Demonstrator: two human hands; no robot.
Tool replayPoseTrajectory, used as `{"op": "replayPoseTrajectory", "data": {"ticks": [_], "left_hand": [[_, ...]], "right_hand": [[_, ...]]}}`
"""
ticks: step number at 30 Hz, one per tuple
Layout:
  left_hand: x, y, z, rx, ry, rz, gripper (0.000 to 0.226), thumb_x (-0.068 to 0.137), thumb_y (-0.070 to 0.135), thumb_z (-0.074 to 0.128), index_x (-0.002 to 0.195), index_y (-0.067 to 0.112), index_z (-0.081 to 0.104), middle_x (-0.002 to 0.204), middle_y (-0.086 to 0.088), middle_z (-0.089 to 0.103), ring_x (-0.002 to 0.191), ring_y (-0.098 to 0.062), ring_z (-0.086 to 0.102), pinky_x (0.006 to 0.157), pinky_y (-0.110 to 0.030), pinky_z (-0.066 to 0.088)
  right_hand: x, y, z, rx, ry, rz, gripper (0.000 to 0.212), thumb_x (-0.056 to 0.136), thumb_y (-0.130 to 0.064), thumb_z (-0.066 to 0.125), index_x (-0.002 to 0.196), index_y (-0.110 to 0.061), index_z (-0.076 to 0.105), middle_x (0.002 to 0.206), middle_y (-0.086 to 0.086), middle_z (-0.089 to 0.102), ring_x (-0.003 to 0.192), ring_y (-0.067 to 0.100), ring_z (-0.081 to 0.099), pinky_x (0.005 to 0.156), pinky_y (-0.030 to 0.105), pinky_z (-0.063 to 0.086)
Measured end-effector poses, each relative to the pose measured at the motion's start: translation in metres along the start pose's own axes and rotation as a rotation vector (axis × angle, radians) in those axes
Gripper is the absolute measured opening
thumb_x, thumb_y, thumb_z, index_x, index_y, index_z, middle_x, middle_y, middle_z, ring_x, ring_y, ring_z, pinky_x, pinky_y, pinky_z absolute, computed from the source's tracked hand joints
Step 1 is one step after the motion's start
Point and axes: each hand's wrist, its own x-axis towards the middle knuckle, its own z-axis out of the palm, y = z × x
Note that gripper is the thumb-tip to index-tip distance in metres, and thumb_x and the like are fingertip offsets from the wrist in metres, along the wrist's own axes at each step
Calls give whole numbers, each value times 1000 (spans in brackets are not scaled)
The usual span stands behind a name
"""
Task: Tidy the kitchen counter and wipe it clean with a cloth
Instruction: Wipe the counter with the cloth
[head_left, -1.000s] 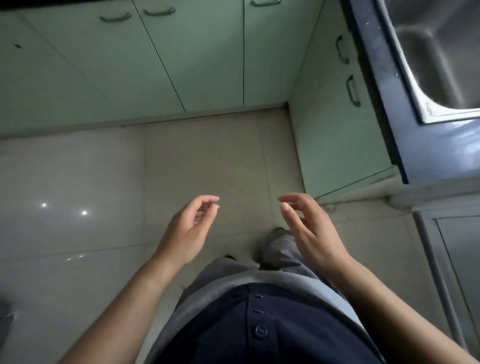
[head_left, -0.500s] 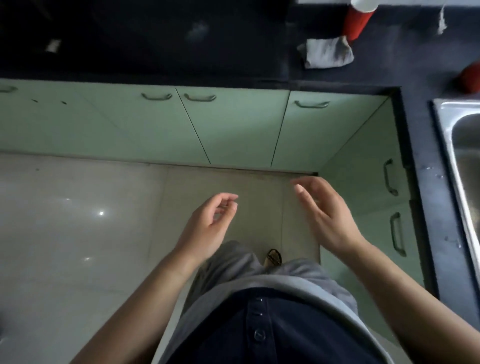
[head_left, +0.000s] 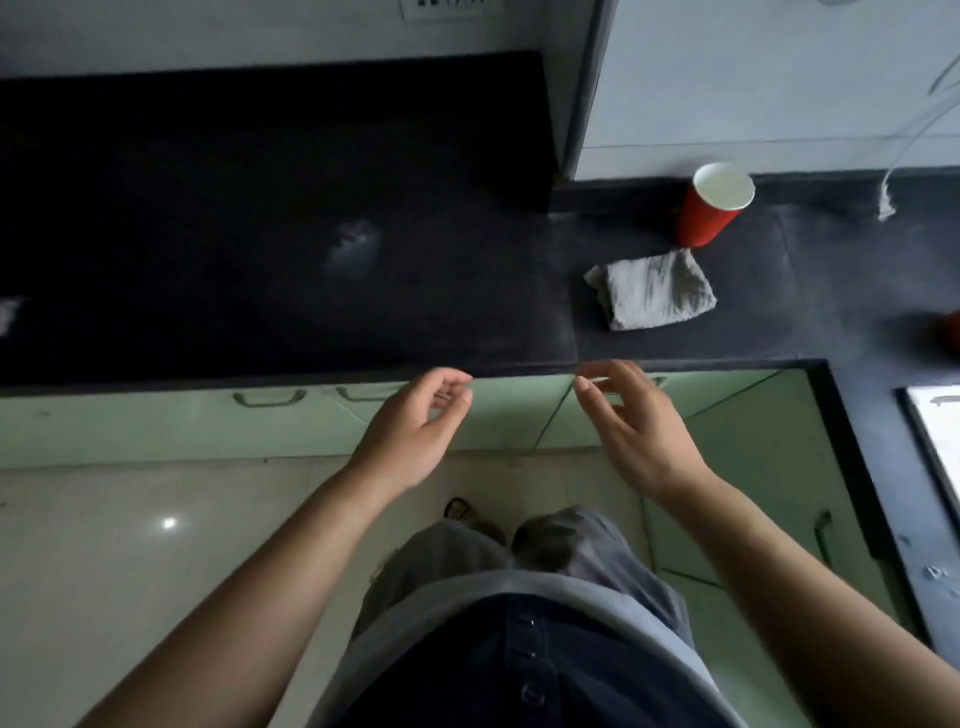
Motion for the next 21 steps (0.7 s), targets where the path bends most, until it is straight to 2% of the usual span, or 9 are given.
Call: {"op": "replayPoseTrajectory", "data": {"ticks": [2, 5, 8, 10, 13, 16, 19, 21], "left_hand": [[40, 2, -11, 15, -17, 1, 24, 93, 31, 48, 115, 25, 56, 106, 11, 57, 96, 3, 52, 77, -7, 39], [88, -3, -6, 30, -25, -32, 26, 88, 34, 55, 114, 31, 56, 108, 9, 56, 102, -9, 54, 80, -24, 42], [126, -2, 9, 48, -16, -54, 33, 85, 36, 59, 118, 33, 55, 111, 7, 53, 102, -10, 51, 81, -24, 38], [148, 0, 18, 140, 52, 9, 34, 85, 36, 58, 118, 28, 57, 115, 2, 55, 105, -14, 52, 85, -27, 41], [174, 0, 27, 398, 114, 96, 42, 83, 37, 56, 123, 24, 56, 129, -4, 53, 118, -26, 48, 94, -39, 44], [188, -9, 35, 606, 54, 85, 51, 87, 40, 54, 136, 27, 45, 148, -7, 37, 134, -29, 34, 103, -45, 35], [187, -20, 45, 667, -5, 12, 55, 89, 43, 47, 141, 31, 34, 155, -5, 22, 140, -29, 24, 107, -50, 29], [183, -22, 49, 665, -3, 1, 55, 88, 43, 43, 141, 33, 33, 156, -5, 21, 141, -30, 22, 107, -54, 28]], "right_hand": [[32, -4, 1, -16, 17, -6, 25, 92, -36, 49, 104, -18, 60, 104, -4, 55, 93, 8, 56, 82, 27, 48], [71, 3, -2, -94, 29, 27, 27, 92, -36, 50, 107, -15, 59, 106, 1, 55, 96, 15, 56, 84, 27, 44], [106, 21, -8, -230, -30, 73, 35, 91, -36, 52, 115, -11, 56, 116, 6, 53, 103, 23, 53, 82, 25, 37], [131, 35, -15, -320, -56, 82, 38, 90, -35, 54, 118, -9, 55, 120, 10, 52, 106, 30, 51, 85, 31, 39], [166, 54, -31, -394, -37, 68, 37, 89, -32, 56, 116, -7, 56, 121, 14, 51, 113, 34, 47, 95, 37, 36], [197, 76, -41, -534, -61, 78, 44, 88, -36, 55, 122, -9, 52, 131, 13, 46, 122, 35, 38, 101, 45, 33], [206, 97, -39, -739, -161, 151, 54, 89, -47, 46, 132, -15, 44, 143, 9, 34, 134, 35, 23, 108, 54, 21], [201, 106, -36, -770, -183, 155, 59, 89, -53, 36, 135, -16, 41, 145, 10, 34, 136, 38, 21, 107, 59, 17]]}}
